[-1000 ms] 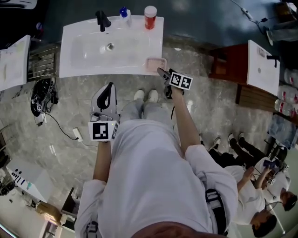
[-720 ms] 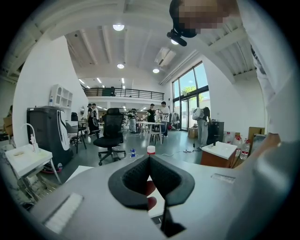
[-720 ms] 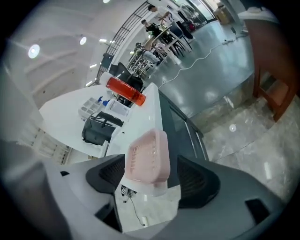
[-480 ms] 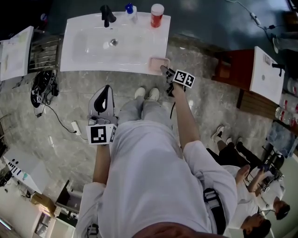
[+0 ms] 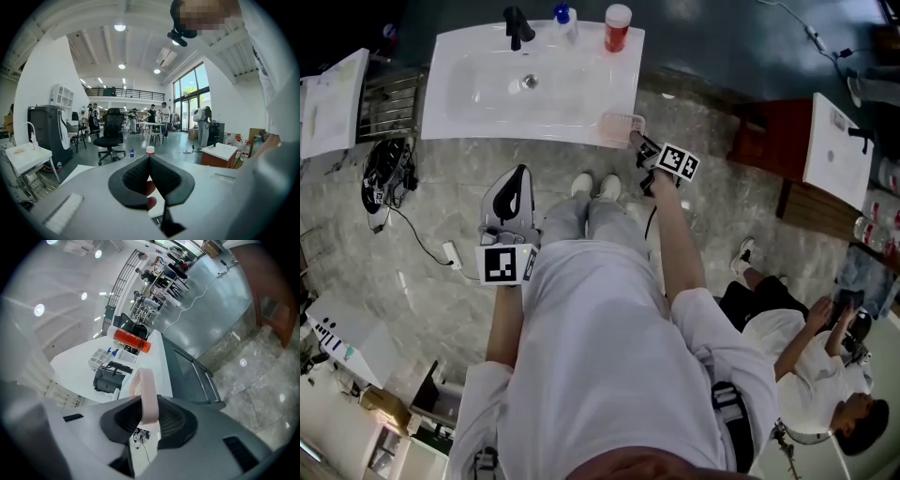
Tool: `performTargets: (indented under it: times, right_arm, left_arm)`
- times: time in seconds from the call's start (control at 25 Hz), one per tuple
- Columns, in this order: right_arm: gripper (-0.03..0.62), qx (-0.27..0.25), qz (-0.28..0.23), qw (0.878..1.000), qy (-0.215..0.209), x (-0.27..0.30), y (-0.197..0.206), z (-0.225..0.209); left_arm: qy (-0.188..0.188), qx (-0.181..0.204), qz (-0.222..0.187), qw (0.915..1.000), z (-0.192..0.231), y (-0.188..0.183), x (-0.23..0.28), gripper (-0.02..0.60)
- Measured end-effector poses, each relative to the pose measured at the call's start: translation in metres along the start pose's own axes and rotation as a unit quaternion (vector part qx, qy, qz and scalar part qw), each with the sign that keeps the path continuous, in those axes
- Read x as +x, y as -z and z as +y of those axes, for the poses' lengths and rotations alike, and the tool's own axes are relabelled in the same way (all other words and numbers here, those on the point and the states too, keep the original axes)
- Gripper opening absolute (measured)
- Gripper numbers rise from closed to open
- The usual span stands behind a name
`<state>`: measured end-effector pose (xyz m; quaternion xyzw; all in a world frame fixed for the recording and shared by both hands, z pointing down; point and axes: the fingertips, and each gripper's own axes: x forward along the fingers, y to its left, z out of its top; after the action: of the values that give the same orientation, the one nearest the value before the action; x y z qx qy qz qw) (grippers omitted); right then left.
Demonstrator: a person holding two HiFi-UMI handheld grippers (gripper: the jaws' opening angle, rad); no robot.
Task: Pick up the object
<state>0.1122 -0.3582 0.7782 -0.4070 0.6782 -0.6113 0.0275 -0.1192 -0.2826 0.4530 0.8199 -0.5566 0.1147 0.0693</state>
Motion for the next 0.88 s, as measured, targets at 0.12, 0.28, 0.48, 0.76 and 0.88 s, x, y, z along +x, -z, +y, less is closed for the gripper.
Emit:
performTargets:
  times: [0.12,0.28,0.48,0.76,0.88]
  right_arm:
    - [0.086,-0.035,-0.011,0.999,-0.010,-0.010,-0.007,0.018]
    - [0.086,-0.089,-0.026,0.995,-0.022,-0.025,-0.017,0.051]
    - [0.086,-0.159,-0.054,0.984,-0.049,-0.048,-0.030,0.105]
    - [0.086,-0.262,-0.129,0.953,-0.084,-0.102,-0.048,0.205]
    - [0.086,-0.312,-0.168,0.931,-0.089,-0.132,-0.055,0.245]
  left_arm:
    - [0.006,0.000,-0.006,1.0000,-0.003,-0.002,0.002,0.000]
    - [0.020,0.001,-0.020,0.9996,-0.007,-0.009,0.007,0.000]
    - [0.040,0.008,-0.038,0.9984,-0.011,-0.023,0.016,0.000]
    - [0.068,0.015,-0.068,0.9952,-0.013,-0.045,0.029,0.000]
    - [0.081,0.019,-0.083,0.9931,-0.021,-0.058,0.033,0.000]
